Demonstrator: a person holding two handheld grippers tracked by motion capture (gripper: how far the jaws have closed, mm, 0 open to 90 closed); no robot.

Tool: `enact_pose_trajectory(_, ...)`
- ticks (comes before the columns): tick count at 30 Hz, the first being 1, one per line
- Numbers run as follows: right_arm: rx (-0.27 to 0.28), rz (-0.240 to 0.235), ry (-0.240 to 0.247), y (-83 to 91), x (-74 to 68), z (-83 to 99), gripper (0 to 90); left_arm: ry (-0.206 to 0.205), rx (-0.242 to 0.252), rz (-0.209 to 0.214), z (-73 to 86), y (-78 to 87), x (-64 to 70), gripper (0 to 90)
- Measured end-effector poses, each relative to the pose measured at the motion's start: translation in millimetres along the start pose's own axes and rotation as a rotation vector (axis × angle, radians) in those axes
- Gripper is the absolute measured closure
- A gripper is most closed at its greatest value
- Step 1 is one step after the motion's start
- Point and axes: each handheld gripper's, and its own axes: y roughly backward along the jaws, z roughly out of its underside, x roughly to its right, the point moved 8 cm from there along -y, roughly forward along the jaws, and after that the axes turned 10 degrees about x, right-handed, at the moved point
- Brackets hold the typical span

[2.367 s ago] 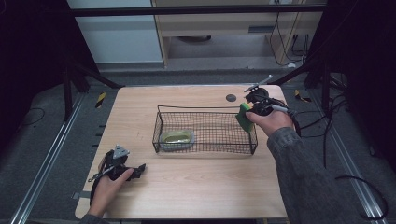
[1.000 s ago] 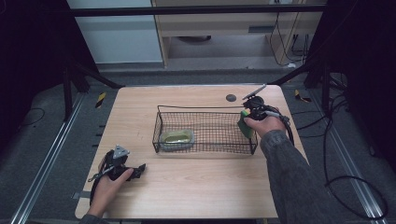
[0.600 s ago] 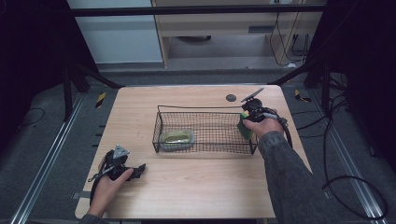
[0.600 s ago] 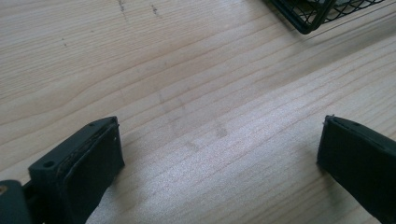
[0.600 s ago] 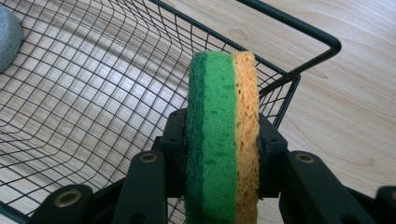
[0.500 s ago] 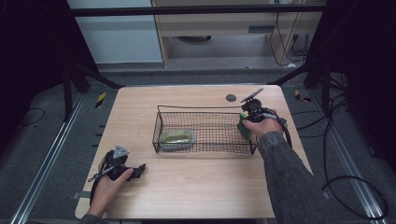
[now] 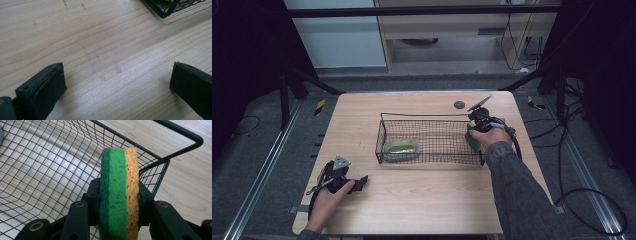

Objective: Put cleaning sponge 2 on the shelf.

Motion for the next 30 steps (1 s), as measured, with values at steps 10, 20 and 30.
enact_pose_trajectory(10, -0.004, 0.004, -0.004, -2.3, 2.0, 1.6, 62.4, 0.0, 0.0, 0.0, 0.0, 0.0, 0.0, 0.0)
enact_pose_trajectory(20, 0.004, -0.004, -0.007, 0.1, -1.1, -0.3, 57.5, -0.001, 0.0, 0.001, 0.0, 0.0, 0.0, 0.0)
enact_pose_trajectory(30, 0.015, -0.035, -0.014, 5.6, -10.7, -4.0, 50.2, 0.0, 0.0, 0.001, 0.0, 0.0, 0.0, 0.0)
